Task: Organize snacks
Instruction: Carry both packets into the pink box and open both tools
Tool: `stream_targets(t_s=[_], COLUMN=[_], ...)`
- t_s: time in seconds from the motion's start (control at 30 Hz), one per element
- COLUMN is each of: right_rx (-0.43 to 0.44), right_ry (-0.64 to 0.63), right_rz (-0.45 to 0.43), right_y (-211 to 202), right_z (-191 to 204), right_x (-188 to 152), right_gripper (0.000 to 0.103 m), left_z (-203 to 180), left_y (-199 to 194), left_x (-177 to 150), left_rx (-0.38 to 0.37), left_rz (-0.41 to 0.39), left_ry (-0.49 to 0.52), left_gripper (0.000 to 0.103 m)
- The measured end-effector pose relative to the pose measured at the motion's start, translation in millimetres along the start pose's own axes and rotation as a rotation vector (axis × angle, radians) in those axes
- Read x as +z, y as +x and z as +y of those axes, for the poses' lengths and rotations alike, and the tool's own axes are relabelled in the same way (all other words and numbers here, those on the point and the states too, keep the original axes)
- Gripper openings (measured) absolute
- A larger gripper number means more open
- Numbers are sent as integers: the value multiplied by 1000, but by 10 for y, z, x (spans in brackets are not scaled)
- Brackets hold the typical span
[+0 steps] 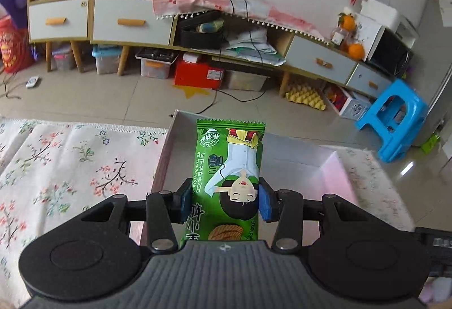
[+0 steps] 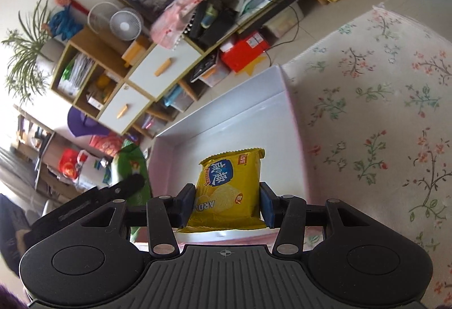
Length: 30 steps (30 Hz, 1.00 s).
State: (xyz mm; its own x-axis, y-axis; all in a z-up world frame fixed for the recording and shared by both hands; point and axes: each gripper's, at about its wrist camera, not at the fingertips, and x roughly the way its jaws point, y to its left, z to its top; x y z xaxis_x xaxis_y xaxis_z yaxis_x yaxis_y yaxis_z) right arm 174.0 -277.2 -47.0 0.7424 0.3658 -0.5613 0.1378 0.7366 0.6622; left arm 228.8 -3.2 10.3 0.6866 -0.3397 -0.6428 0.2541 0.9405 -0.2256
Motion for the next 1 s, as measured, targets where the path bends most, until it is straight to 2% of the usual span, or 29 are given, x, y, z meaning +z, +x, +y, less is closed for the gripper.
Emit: stream_targets(t_s=[0.13,0.4,0.6,0.87,1.0], right_rx=[-17,-51,-60,-74,-77], right_ry=[-9,-57,-90,-131,-144], right_rz=[20,25,23,10,-9], right_y=[92,105,119,135,144], right_z=[-46,20,106,148,142], right_x=[-40,-96,-142,-148,-142], right_gripper=[47,47,47,47,47], left_z=[19,39,13,2,-38], left_y=[35,-136,-94,-70,-65], left_x=[-145,-235,-262,-230,-259], left_rx=[51,64,85,70,67], left_rz=[6,45,150,304,354], left_ry=[63,66,84,31,56], left_gripper=[42,42,42,42,43])
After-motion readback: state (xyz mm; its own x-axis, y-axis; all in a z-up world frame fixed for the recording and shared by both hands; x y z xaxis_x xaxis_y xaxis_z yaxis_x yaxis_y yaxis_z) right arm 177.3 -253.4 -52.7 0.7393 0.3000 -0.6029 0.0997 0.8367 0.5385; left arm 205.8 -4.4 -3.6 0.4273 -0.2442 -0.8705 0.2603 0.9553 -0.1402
